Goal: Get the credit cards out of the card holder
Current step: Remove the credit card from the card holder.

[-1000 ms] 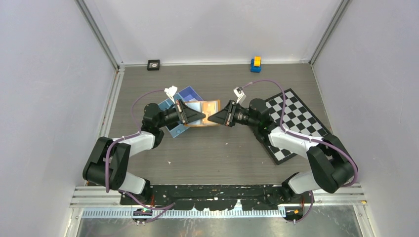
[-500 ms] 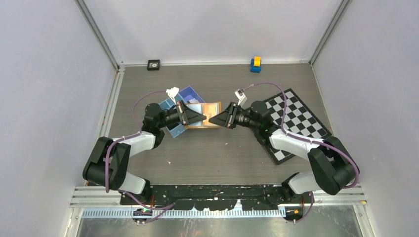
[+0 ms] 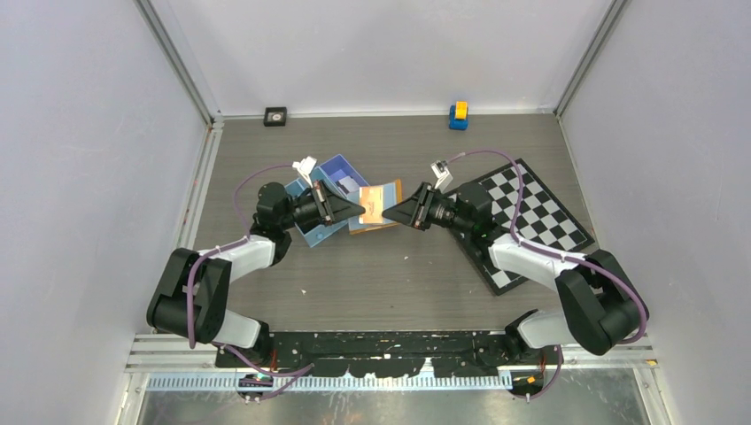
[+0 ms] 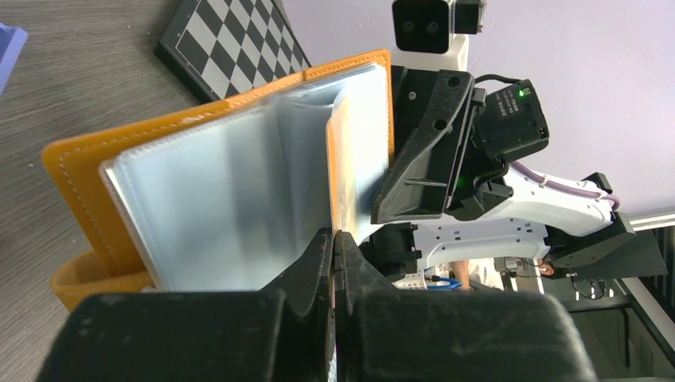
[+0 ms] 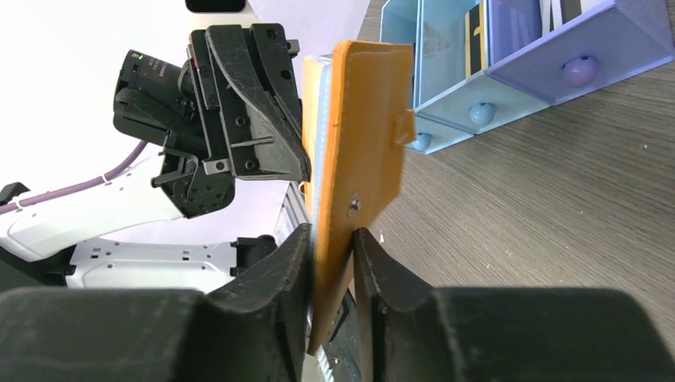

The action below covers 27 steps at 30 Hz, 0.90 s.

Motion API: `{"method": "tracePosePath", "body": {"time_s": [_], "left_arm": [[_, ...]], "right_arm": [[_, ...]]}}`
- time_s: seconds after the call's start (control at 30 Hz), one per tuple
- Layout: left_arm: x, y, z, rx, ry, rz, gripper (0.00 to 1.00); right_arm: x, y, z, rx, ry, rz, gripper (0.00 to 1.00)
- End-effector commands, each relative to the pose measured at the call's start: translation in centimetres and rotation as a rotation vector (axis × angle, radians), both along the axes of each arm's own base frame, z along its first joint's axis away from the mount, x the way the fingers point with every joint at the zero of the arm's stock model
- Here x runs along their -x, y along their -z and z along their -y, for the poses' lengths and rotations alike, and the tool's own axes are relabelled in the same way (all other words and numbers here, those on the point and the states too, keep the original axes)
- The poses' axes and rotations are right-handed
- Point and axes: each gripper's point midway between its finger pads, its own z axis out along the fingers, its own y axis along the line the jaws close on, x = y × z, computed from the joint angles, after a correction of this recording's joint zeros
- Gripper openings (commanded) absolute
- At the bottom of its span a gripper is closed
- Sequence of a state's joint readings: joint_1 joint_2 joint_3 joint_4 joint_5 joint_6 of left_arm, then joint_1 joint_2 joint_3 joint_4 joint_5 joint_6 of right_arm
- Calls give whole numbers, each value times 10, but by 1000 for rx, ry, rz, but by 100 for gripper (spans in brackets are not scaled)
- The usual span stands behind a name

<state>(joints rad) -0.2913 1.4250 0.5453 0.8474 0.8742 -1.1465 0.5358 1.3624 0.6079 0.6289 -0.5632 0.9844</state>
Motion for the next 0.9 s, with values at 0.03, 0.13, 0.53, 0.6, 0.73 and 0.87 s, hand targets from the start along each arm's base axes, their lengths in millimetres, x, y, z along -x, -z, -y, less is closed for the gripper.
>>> {"method": "tracePosePath", "body": {"time_s": [0.03,0.13,0.53,0.6,0.73,0.87], "left_arm": [[-7,-13,-2,-1,-19,63,0],[-6,-14,-2,2,-16,65,0],[-2,-14,10,5,36,60,0],[-1,-13,12,3,41,62,0],[0,-13,14,1,46,62,0],[-2,-8,15,-7,46,42,0]], "right_arm": [[4,-39,-4,-79,-33,113,27],[3,-39,-8,-93,-50,106,25],[1,-35,-9,-83,-54,88,32],[1,-33,-10,-82,-57,81,32],[0,-31,-11,-76,-58,74,27],[-2,-30,-10,-70,-45,64,2]]}}
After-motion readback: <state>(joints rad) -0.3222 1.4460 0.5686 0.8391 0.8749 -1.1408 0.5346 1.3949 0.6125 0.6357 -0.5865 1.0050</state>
